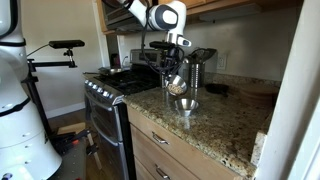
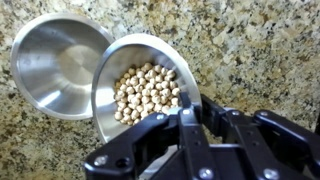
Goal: Pour the contents from the left bowl into the right bowl
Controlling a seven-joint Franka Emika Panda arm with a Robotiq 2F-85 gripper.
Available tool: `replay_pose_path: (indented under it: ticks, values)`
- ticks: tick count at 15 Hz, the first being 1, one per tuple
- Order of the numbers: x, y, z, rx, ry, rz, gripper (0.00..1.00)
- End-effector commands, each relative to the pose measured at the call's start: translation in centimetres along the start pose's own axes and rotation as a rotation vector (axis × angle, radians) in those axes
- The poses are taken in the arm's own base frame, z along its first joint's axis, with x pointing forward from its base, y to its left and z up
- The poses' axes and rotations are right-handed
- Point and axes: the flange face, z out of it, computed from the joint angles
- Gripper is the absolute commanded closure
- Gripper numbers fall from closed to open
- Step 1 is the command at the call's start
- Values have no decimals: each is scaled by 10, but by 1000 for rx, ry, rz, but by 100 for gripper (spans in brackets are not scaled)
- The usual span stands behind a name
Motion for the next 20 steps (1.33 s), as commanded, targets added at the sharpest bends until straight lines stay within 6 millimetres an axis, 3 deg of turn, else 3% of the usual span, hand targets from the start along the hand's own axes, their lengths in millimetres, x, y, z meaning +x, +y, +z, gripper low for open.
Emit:
replay_pose_path:
  ticks: [1, 9, 20]
  values:
    - [-17, 7, -2, 33, 39, -10, 91]
    - [-23, 29, 1, 61, 65, -26, 91]
    - [-34, 41, -5, 125, 134, -68, 91]
